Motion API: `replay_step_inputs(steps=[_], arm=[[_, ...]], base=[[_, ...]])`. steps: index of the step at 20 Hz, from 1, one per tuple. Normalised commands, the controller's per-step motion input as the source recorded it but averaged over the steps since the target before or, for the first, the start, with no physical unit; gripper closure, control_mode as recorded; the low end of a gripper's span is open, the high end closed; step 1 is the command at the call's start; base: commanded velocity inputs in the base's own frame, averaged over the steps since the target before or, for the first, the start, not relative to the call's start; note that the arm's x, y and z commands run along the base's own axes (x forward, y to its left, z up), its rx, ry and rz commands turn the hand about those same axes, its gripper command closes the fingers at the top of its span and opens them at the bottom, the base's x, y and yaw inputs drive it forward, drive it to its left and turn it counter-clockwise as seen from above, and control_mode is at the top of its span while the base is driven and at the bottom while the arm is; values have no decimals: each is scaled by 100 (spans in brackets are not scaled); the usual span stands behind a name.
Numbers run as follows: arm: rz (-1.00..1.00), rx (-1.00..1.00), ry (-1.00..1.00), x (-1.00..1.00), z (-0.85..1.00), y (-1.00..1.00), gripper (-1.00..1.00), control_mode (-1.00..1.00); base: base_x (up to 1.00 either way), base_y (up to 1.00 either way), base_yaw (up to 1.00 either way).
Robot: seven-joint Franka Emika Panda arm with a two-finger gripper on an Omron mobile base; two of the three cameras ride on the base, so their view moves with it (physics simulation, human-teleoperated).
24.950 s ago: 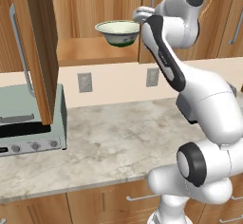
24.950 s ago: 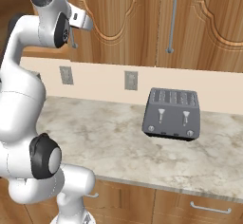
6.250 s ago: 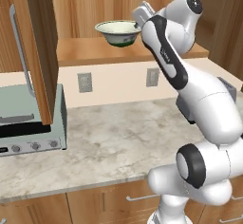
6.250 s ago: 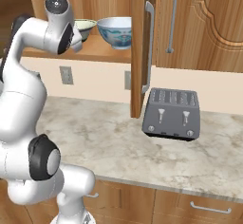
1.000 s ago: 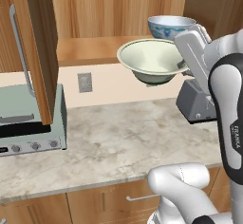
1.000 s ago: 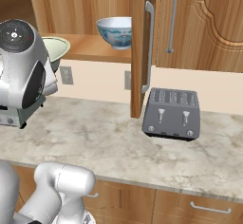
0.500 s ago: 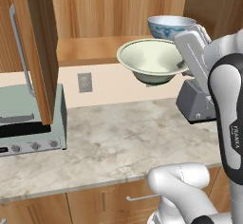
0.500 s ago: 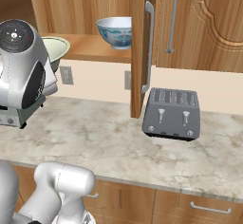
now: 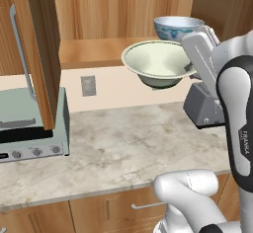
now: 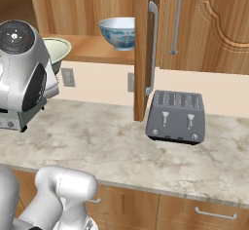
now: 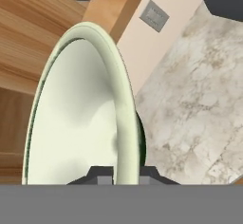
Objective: Move the bowls from the cabinet to the plates on the dining table.
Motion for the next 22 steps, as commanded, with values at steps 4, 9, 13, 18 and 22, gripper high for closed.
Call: replay_step_inputs(steps=[4,9,13,18,22], arm=[[0,0,0,0,0,0,100,-100],[0,0,0,0,0,0,100,100],[0,0,0,0,0,0,100,100],[0,0,0,0,0,0,100,100],[0,0,0,0,0,0,100,100]], base=[[0,0,0],[-27,0,0],[-83,0,0],[-69,0,0],[-14,0,2]])
